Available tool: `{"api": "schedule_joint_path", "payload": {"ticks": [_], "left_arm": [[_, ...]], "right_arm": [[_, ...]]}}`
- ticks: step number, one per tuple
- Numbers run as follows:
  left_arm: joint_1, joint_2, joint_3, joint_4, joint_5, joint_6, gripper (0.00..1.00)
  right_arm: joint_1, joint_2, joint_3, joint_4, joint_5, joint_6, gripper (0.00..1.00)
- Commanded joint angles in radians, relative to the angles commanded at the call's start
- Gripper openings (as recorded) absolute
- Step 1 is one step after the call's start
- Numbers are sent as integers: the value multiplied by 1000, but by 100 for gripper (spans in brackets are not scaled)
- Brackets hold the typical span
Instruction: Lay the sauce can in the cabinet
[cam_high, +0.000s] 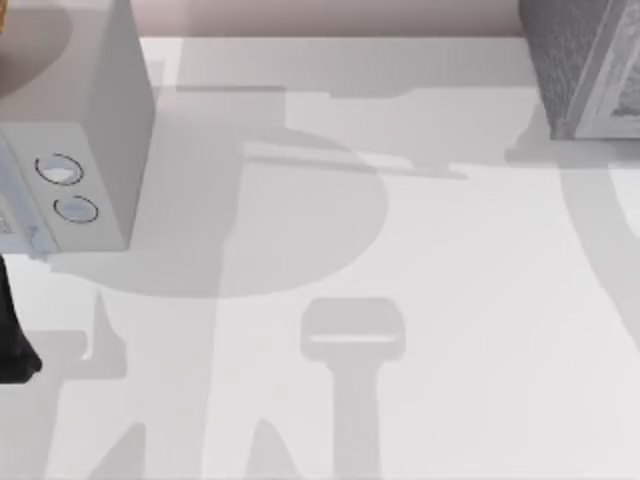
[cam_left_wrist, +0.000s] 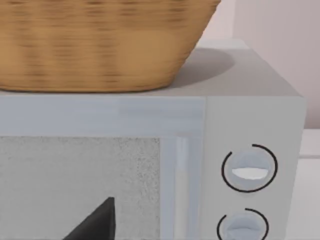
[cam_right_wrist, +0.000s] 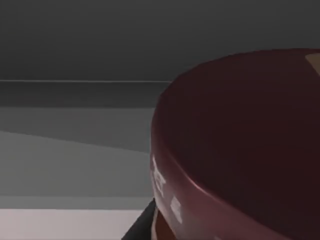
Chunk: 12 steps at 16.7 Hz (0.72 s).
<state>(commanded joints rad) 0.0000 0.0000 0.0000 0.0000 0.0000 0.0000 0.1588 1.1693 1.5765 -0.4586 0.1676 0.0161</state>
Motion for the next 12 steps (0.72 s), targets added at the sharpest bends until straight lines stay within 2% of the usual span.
{"api": "schedule_joint_path", "payload": {"ticks": [6, 12], "left_arm": [[0, 0, 0, 0, 0, 0, 100], [0, 0, 0, 0, 0, 0, 100]], "right_arm": [[30, 173, 264, -59, 29, 2, 0], [33, 183, 288, -59, 32, 2, 0]]}}
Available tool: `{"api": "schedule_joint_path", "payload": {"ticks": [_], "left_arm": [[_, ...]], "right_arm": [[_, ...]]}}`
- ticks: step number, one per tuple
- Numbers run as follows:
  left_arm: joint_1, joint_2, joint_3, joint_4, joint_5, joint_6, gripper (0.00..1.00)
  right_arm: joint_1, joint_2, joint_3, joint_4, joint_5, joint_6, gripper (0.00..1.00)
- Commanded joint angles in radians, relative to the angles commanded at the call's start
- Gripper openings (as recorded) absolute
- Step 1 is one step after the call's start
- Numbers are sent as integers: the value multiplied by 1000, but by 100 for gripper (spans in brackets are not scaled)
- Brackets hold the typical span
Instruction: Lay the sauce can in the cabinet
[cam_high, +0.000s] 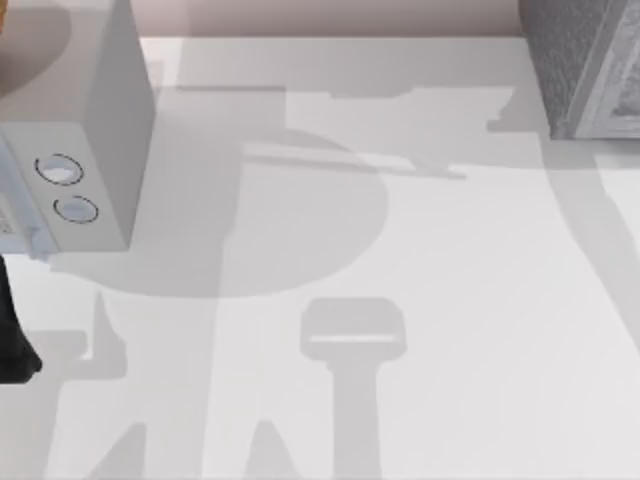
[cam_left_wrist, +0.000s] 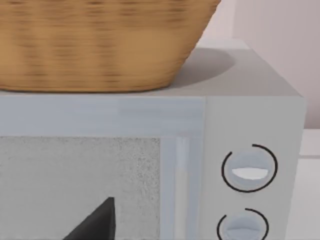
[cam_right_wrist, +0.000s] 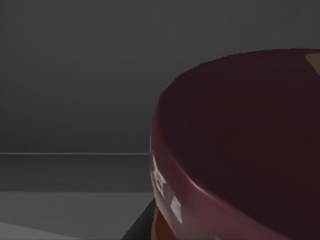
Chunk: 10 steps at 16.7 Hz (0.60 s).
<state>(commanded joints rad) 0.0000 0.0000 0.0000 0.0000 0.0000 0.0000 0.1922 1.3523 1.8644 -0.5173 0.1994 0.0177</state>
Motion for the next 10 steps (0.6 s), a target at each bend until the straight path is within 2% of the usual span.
{"api": "schedule_joint_path", "payload": {"ticks": [5, 10], "left_arm": [[0, 0, 0, 0, 0, 0, 100], [0, 0, 0, 0, 0, 0, 100]], "right_arm": [[-21, 65, 68, 20, -17, 3, 0], [-55, 349, 287, 49, -44, 2, 0]]}}
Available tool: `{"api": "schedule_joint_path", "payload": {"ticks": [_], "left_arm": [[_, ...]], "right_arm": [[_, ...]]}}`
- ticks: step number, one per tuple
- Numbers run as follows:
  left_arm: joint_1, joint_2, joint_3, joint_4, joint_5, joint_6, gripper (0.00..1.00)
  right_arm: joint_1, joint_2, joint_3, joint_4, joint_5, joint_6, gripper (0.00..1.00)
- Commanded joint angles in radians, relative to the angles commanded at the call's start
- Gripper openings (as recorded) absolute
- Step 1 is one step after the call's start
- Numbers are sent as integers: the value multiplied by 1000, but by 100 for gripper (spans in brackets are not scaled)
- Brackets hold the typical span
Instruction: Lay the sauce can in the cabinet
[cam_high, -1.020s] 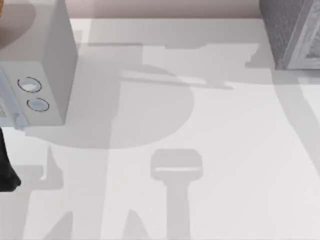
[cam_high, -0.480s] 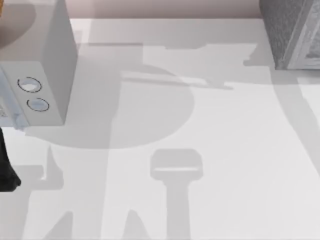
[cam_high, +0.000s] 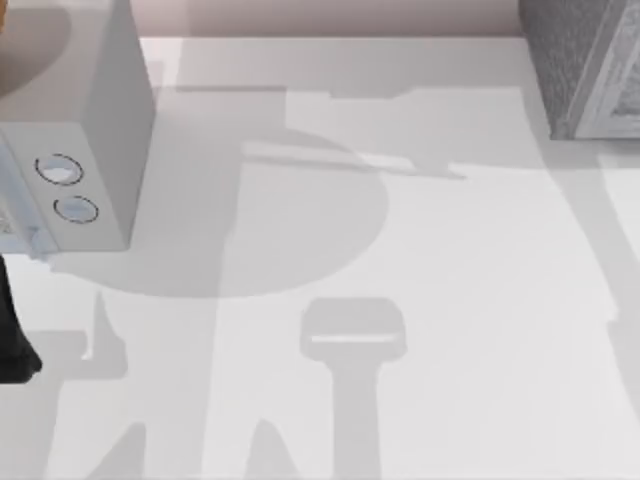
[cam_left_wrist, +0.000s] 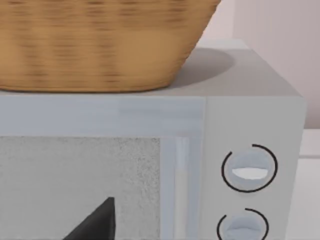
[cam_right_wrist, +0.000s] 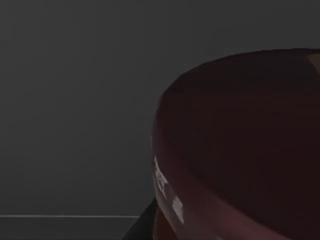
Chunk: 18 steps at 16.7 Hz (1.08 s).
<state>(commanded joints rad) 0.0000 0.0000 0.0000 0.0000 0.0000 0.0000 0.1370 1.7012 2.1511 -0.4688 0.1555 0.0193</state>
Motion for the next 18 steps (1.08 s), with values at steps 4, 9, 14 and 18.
{"api": "schedule_joint_path", "payload": {"ticks": [4, 9, 14, 18], "left_arm": [[0, 0, 0, 0, 0, 0, 100], [0, 0, 0, 0, 0, 0, 100], [0, 0, 0, 0, 0, 0, 100], [0, 0, 0, 0, 0, 0, 100]], "right_arm": [[-27, 149, 131, 20, -27, 0, 0], [-34, 164, 147, 33, -34, 0, 0], [-34, 164, 147, 33, -34, 0, 38], [-34, 164, 147, 33, -34, 0, 68]]}}
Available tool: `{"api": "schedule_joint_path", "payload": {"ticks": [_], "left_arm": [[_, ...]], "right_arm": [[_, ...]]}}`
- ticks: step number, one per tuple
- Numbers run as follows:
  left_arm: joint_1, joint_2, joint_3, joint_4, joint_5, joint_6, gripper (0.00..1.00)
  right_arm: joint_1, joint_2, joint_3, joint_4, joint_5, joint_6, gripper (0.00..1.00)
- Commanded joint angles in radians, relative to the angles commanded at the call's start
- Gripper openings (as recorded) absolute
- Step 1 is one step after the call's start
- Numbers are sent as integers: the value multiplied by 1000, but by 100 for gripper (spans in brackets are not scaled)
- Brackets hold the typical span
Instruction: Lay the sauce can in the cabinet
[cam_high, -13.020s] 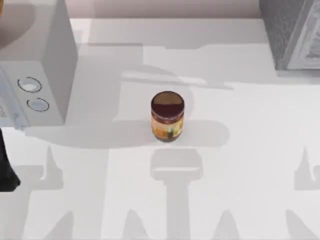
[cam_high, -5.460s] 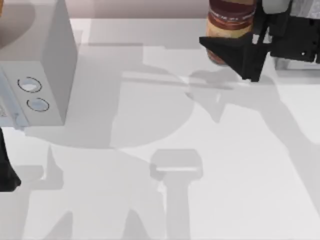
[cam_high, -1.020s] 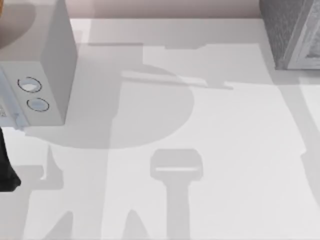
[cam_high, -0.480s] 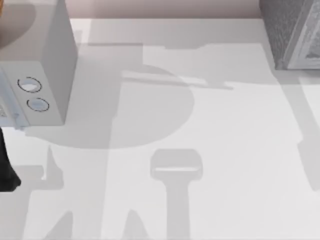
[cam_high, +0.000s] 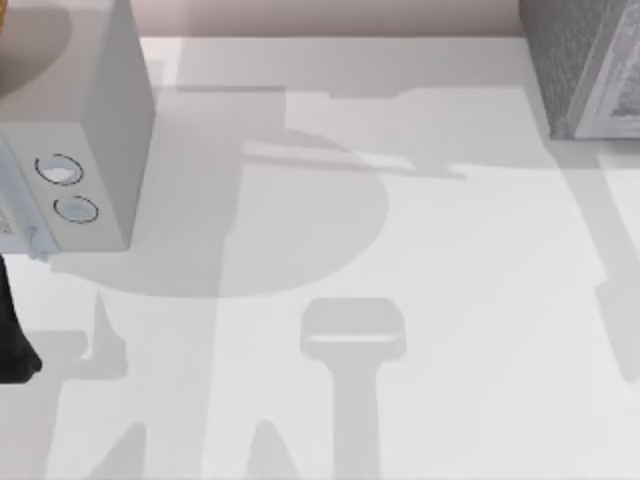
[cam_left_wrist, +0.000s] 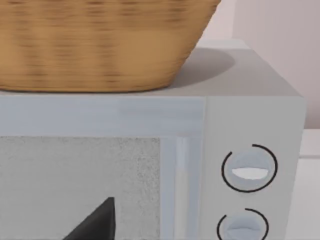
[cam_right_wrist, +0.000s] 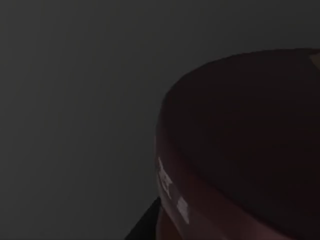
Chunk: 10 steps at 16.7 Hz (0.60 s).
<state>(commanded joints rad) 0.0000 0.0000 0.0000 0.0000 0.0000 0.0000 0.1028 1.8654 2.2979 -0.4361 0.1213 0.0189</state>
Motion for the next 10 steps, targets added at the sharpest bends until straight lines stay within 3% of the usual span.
{"api": "schedule_joint_path", "payload": {"ticks": [4, 10], "left_arm": [[0, 0, 0, 0, 0, 0, 100], [0, 0, 0, 0, 0, 0, 100]], "right_arm": [[0, 0, 0, 0, 0, 0, 98], [0, 0, 0, 0, 0, 0, 100]]}}
